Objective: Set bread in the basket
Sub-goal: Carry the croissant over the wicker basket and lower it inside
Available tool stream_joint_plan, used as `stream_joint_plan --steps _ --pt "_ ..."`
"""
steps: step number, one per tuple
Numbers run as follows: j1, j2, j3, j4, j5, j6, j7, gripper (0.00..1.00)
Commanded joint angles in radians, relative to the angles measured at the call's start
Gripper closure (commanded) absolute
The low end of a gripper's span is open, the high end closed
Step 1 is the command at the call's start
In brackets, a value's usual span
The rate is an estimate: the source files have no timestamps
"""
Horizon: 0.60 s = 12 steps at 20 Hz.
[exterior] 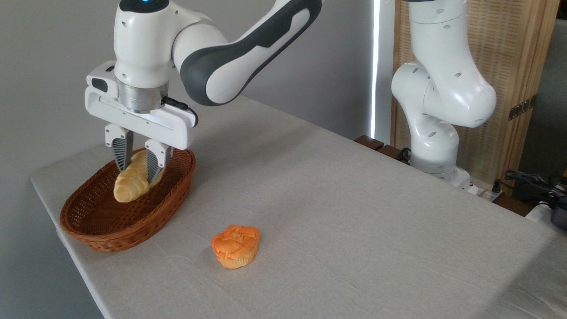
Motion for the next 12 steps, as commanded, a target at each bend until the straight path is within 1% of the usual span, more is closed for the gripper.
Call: stream_joint_plan --steps 1,2,4,5,7,12 --pt "0.003 0.038 -0.025 0.019 -0.017 0.053 -0.024 0.13" --pt "0.003 0.050 -0.027 0.020 -0.018 0.082 -0.024 0.00" --pt "0.003 0.081 -0.060 0.020 -0.018 0.149 -0.026 0.00" --pt "0.003 0.090 -0.065 0.022 -0.018 0.169 -0.030 0.00" --pt "0.003 0.106 -0.070 0.022 -0.009 0.177 -0.038 0.00" --pt "0.003 0.104 -0.085 0.020 -0.001 0.177 -0.049 0.00"
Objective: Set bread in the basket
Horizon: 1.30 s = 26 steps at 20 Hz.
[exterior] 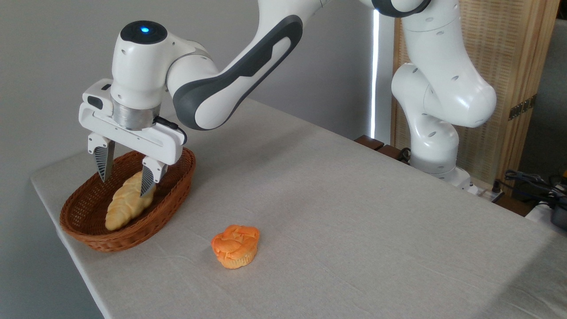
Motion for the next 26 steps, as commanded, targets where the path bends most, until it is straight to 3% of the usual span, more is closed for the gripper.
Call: stream_joint_plan --steps 1,4,8,11,16,20,23,26 --pt "0.003 0.004 -0.013 0.018 -0.001 0.009 -0.021 0.00" --pt "0.003 -0.007 -0.009 0.018 0.009 0.000 -0.020 0.00" --pt "0.016 -0.073 0.001 0.018 0.185 -0.104 -0.017 0.00" --pt "0.019 -0.149 0.039 0.018 0.242 -0.233 0.026 0.00" --pt "0.019 -0.265 0.145 0.018 0.242 -0.535 0.345 0.00" --pt "0.017 -0.306 0.218 0.017 0.242 -0.693 0.570 0.00" --pt "0.017 -0.334 0.289 0.017 0.243 -0.745 0.666 0.00" --pt "0.017 -0.338 0.308 0.017 0.260 -0.749 0.730 0.00"
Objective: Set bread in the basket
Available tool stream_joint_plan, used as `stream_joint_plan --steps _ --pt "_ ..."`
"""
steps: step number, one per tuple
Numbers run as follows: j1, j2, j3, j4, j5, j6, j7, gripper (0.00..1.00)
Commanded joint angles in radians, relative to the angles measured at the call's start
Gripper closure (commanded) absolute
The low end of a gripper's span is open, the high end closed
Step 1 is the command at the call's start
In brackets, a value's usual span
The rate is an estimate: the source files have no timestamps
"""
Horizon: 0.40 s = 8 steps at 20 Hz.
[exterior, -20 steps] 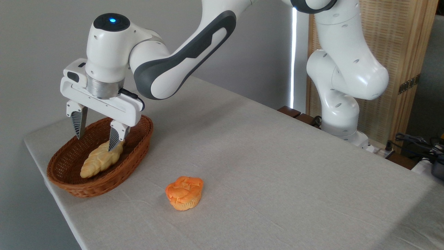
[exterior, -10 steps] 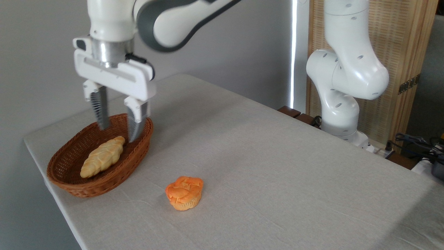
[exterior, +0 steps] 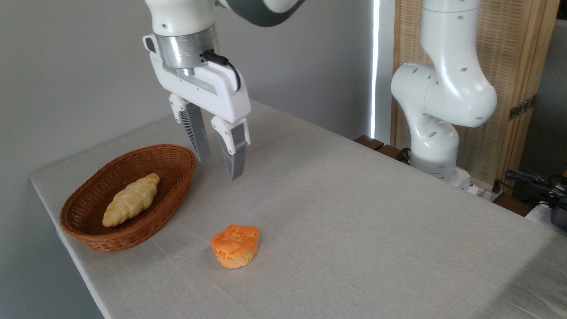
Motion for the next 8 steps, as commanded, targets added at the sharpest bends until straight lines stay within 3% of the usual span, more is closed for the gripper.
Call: stream_joint_plan --steps 1,3,8 --pt "-0.006 -0.021 0.018 -0.011 0.049 -0.028 0.081 0.00" --pt "-0.004 -0.027 0.018 -0.011 0.102 -0.063 0.090 0.00" --pt "-0.004 -0.041 0.044 -0.011 0.091 -0.059 0.078 0.00"
